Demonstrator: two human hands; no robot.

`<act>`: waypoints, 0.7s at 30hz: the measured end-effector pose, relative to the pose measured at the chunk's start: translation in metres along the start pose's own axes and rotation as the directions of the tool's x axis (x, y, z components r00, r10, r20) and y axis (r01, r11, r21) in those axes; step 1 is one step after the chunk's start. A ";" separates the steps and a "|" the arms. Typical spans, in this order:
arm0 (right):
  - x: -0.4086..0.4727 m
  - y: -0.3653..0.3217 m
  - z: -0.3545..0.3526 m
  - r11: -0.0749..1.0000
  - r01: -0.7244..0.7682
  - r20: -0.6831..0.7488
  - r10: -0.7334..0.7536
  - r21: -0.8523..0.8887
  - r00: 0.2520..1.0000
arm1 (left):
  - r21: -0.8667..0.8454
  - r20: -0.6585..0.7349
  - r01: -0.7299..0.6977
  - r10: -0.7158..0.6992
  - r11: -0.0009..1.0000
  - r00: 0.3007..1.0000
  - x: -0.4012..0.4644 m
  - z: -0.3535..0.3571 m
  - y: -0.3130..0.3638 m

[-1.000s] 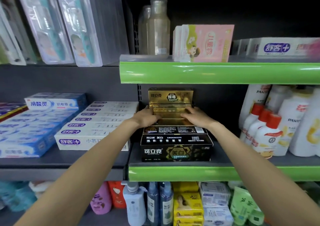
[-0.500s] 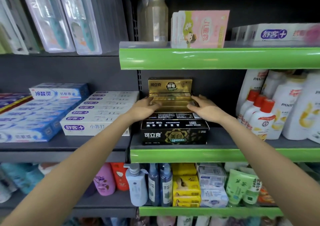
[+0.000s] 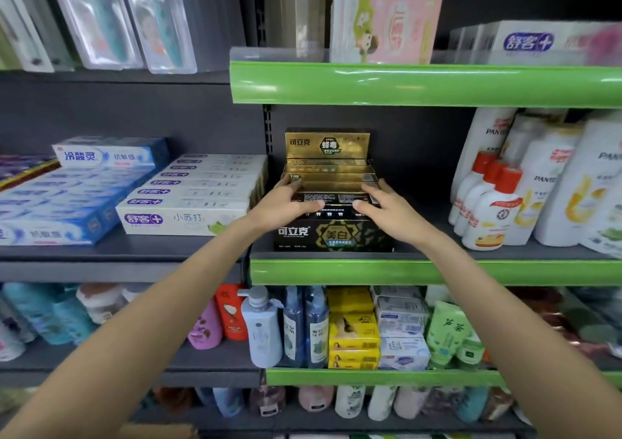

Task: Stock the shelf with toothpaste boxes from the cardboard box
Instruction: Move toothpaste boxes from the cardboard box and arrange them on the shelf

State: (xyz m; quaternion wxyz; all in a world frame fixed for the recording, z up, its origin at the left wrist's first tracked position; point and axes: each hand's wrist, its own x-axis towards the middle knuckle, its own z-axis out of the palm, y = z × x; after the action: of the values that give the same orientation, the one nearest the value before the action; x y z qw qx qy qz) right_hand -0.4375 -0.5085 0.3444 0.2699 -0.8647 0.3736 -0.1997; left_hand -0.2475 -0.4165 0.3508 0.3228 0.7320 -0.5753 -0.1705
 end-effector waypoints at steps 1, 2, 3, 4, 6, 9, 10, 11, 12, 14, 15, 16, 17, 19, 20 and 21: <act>0.000 -0.001 -0.001 1.000 -0.003 0.002 0.003 -0.001 1.000 | 0.002 -0.004 0.012 -0.012 1.000 1.000 0.001 0.001 -0.001; 0.000 -0.001 -0.001 1.000 -0.002 0.005 0.002 -0.002 1.000 | -0.004 -0.006 0.025 -0.025 1.000 1.000 0.002 0.001 -0.002; 0.000 -0.002 -0.002 1.000 0.001 0.009 -0.001 0.005 1.000 | -0.019 -0.007 0.035 -0.036 0.999 0.999 0.002 0.002 -0.003; 0.000 -0.002 -0.003 1.000 0.000 0.021 0.000 0.021 1.000 | -0.039 -0.009 0.040 -0.040 0.998 0.999 0.003 0.003 -0.003; 0.000 -0.002 -0.005 0.996 -0.002 0.046 -0.002 0.085 0.999 | -0.076 -0.017 0.052 -0.053 0.996 0.998 0.003 0.004 -0.003; 0.002 0.000 -0.005 0.992 0.006 0.050 -0.012 0.123 0.999 | -0.077 -0.021 0.063 -0.065 0.995 0.998 0.004 0.004 -0.004; 0.003 0.000 -0.004 0.996 0.006 0.048 -0.011 0.092 0.999 | -0.057 -0.009 0.060 -0.060 0.997 0.998 0.004 0.003 -0.004; 0.005 0.001 -0.004 0.999 0.002 0.048 -0.004 0.043 0.999 | -0.014 0.017 0.057 -0.057 0.998 0.998 0.004 0.002 -0.005; 0.008 0.003 -0.004 1.000 -0.007 0.053 0.008 -0.019 0.999 | 0.056 0.047 0.057 -0.060 0.997 0.997 0.005 0.000 -0.005; 0.018 0.008 -0.007 0.989 -0.005 0.061 0.015 -0.150 0.998 | 0.250 0.082 0.036 -0.058 0.968 0.995 0.007 -0.004 -0.002; 0.025 0.009 -0.010 0.980 0.006 0.055 0.005 -0.197 0.998 | 0.352 0.076 0.024 -0.054 0.936 0.996 0.011 -0.006 -0.001; 0.034 0.010 -0.014 0.974 0.009 0.047 0.002 -0.225 0.999 | 0.435 0.059 0.016 -0.046 0.900 0.997 0.015 -0.008 0.000; 0.044 0.010 -0.017 0.970 0.003 0.036 0.006 -0.243 0.999 | 0.486 0.045 0.017 -0.045 0.874 0.998 0.022 -0.010 0.000; 0.066 0.010 -0.021 0.950 -0.026 0.018 0.033 -0.311 0.999 | 0.522 0.034 0.027 -0.053 0.852 0.998 0.039 -0.011 -0.004; 0.077 0.011 -0.021 0.932 -0.044 0.013 0.052 -0.359 0.999 | 0.530 0.034 0.031 -0.057 0.847 0.998 0.049 -0.011 -0.007; 0.090 0.014 -0.020 0.918 -0.055 0.014 0.066 -0.393 0.998 | 0.539 0.034 0.035 -0.062 0.842 0.997 0.058 -0.010 -0.010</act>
State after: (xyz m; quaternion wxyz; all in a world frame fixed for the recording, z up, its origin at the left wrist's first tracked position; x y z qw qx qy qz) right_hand -0.3985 -0.5903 0.3644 0.1021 -0.8918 0.4290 -0.1008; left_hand -0.2171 -0.4679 0.3588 0.0859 0.8029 -0.5892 -0.0287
